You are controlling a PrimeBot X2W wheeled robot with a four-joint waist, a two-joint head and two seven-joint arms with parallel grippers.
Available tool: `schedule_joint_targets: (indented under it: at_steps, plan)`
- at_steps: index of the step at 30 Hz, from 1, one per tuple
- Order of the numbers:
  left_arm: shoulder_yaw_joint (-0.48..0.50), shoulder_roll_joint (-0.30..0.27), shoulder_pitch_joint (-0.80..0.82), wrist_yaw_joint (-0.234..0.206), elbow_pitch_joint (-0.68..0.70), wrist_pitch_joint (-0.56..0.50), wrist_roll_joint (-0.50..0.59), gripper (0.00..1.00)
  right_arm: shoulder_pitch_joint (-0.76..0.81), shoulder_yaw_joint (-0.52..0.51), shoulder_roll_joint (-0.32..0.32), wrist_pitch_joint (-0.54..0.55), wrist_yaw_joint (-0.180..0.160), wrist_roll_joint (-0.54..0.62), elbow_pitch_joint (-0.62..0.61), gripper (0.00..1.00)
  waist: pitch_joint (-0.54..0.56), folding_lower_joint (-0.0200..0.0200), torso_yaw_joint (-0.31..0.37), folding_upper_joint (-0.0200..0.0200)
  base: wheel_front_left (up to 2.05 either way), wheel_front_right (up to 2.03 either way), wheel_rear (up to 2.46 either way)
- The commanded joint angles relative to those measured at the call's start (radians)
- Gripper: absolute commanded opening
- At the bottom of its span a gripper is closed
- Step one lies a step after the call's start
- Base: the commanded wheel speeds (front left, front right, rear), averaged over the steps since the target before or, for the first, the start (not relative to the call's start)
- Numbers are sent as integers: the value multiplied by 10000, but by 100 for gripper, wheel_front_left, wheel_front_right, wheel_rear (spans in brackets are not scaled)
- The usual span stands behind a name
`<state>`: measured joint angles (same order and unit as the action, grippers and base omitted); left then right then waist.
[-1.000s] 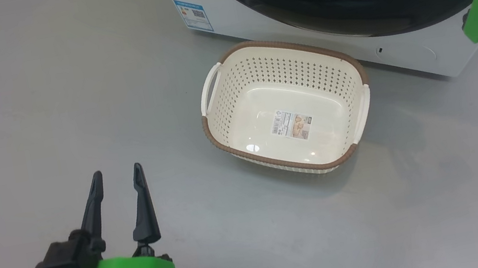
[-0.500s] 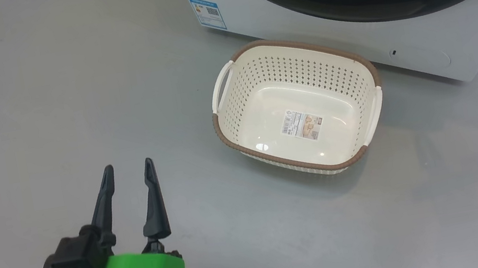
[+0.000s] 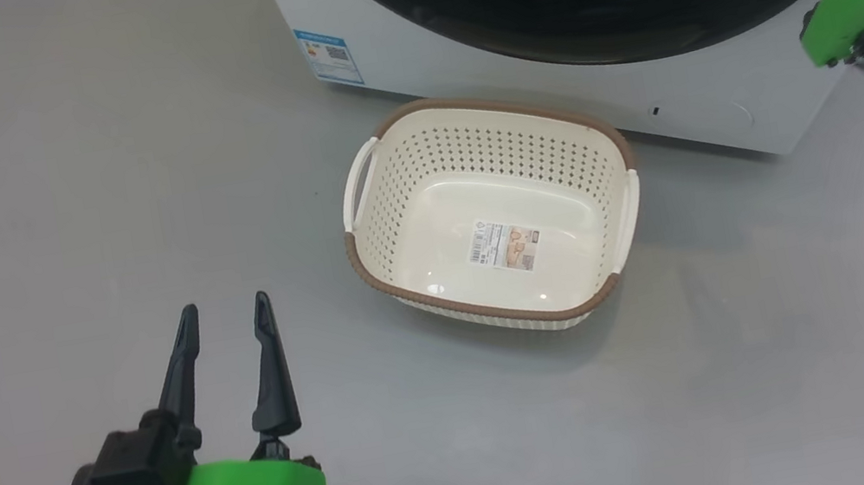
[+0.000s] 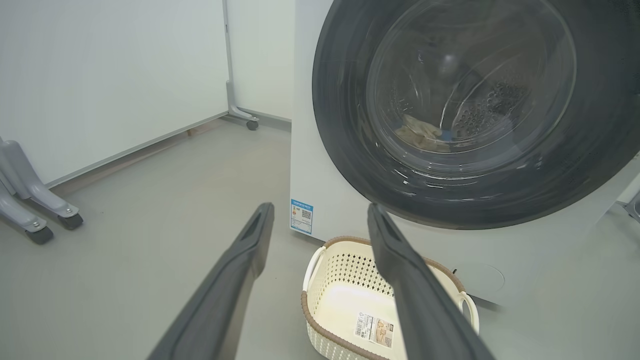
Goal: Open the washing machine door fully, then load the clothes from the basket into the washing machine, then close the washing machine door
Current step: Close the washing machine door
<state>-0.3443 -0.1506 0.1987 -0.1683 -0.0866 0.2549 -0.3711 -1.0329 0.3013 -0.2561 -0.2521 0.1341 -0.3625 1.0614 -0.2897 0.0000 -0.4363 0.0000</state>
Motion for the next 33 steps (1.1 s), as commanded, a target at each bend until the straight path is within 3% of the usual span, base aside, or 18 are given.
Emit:
schedule_joint_targets:
  at_steps: [1,12,13,15,16,17,33]
  plan:
    - [424,-313,262,-49,346,20,73,100,112,169,175,-95,-34,-88,-532,0,65,0,249,0,0,0,0]
    - [423,-662,385,-119,468,-382,143,100,2562,397,78,-96,-34,-418,-3619,0,740,0,1405,0,0,0,0]
    - [421,-668,391,-118,485,-425,118,100,2837,282,40,-96,-34,-367,-3890,12,783,0,1474,0,0,0,0]
    - [439,-696,396,-152,513,-516,91,100,3363,20,35,-96,-34,-266,-4324,51,828,0,1630,0,0,0,0]
    - [439,-702,420,-145,552,-555,66,100,3566,-120,33,-96,-34,-173,-4541,80,804,0,1707,0,0,0,0]
    - [439,-710,440,-152,564,-579,59,100,3784,-243,43,-96,-34,-51,-4728,100,849,0,1787,0,0,0,0]
    - [535,-864,324,-265,421,-822,-183,100,6755,-1388,367,105,-34,1288,-7112,100,1558,0,3006,0,0,0,0]
